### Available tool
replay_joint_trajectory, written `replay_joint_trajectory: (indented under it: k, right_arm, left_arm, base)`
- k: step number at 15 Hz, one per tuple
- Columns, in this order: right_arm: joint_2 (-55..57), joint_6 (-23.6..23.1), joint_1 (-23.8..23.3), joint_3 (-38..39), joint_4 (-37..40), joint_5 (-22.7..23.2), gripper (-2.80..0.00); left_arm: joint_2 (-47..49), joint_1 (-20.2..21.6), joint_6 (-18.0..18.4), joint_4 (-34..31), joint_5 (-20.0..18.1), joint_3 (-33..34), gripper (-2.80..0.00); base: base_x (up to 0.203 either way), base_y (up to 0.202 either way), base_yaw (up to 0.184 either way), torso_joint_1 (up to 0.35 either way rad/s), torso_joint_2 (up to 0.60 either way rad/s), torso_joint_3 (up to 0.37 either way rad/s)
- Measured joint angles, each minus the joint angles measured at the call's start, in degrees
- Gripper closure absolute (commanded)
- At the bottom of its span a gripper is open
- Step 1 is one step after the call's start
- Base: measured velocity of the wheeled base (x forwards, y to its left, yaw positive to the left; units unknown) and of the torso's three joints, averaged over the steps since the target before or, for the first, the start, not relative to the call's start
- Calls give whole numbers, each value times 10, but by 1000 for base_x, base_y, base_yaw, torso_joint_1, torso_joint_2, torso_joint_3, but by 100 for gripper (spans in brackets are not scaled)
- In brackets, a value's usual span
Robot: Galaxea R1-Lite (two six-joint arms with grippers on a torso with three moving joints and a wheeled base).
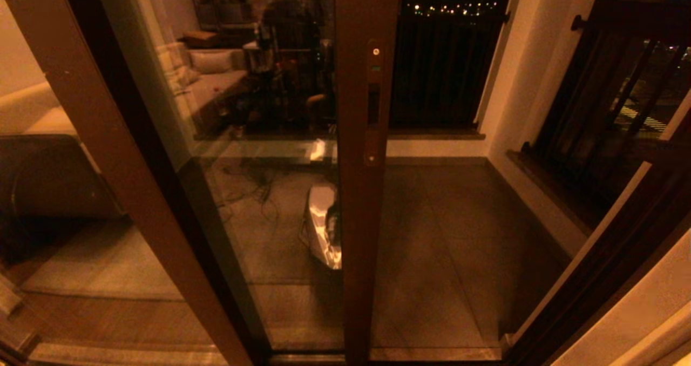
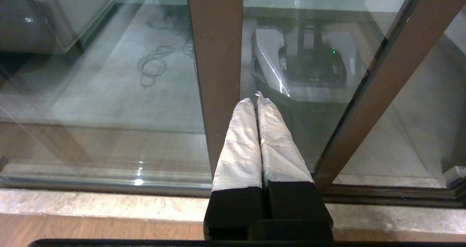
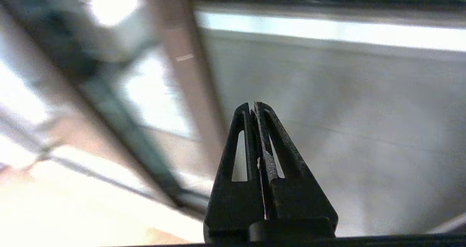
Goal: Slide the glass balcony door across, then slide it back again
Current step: Open the slid door
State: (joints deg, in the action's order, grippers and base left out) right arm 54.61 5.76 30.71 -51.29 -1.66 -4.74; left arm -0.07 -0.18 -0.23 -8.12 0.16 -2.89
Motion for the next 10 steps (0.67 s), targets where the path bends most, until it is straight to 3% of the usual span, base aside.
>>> replay_joint_trajectory:
  k: [3, 5, 10]
  right_arm:
    - [-149, 26, 40, 25, 115, 15, 0]
    - [-233, 33, 25, 34, 210, 19, 0]
    - [-346, 6, -166, 44, 326, 45, 0]
  left_arm:
    - [0, 0, 0, 0, 0, 0, 0]
    - [0, 0, 0, 0, 0, 0, 0]
    - [0, 0, 0, 0, 0, 0, 0]
  base:
    - [0, 0, 0, 0, 0, 0]
    - [0, 0, 0, 0, 0, 0]
    - [0, 0, 0, 0, 0, 0]
